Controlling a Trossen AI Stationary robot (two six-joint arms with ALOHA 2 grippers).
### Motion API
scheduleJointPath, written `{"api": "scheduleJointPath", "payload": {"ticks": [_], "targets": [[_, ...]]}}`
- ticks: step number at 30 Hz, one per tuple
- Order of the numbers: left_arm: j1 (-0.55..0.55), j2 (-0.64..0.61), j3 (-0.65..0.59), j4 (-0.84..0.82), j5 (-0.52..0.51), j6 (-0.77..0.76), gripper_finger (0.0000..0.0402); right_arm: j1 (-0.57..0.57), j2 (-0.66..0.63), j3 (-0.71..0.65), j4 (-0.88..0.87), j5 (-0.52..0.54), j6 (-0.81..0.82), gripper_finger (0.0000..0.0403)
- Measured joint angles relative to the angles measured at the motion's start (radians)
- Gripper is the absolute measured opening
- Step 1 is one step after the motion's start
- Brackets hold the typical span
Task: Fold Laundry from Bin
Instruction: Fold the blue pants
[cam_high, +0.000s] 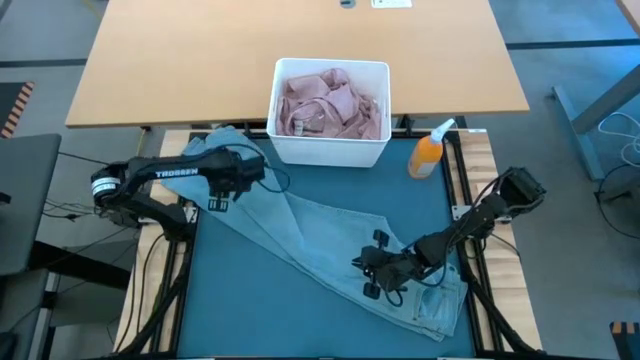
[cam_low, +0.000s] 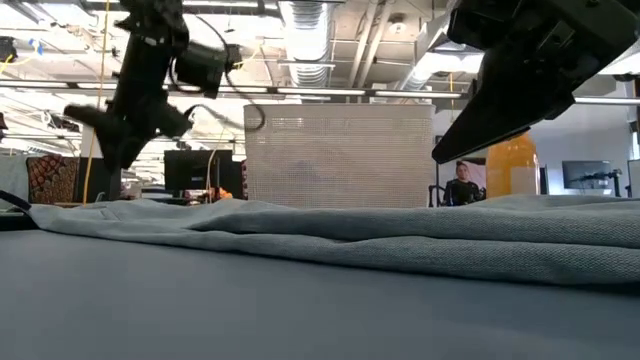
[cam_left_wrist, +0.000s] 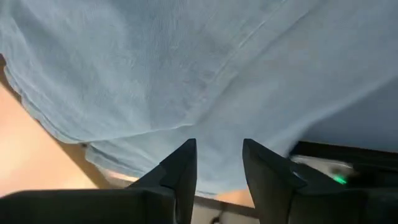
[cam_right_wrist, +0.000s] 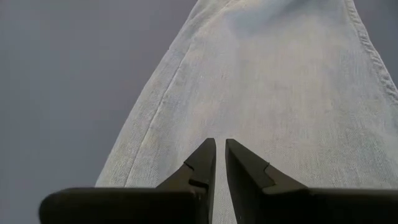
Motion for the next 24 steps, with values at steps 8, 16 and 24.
{"api": "scheduleJointPath", "payload": {"ticks": [8, 16, 24], "targets": [[0.008, 0.000, -0.206, 0.270, -0.186, 0.140, 0.0131, 0.015, 0.000, 0.000, 0.007, 0.000, 0.001, 0.0065], [0.071, 0.000, -0.281, 0.352, -0.192, 0.256, 0.0190, 0.014, 0.000, 0.000, 0.006, 0.001, 0.002, 0.0065], [0.159, 0.000, -0.350, 0.518, -0.188, 0.370, 0.0210, 0.014, 0.000, 0.000, 0.006, 0.001, 0.002, 0.0065]]}}
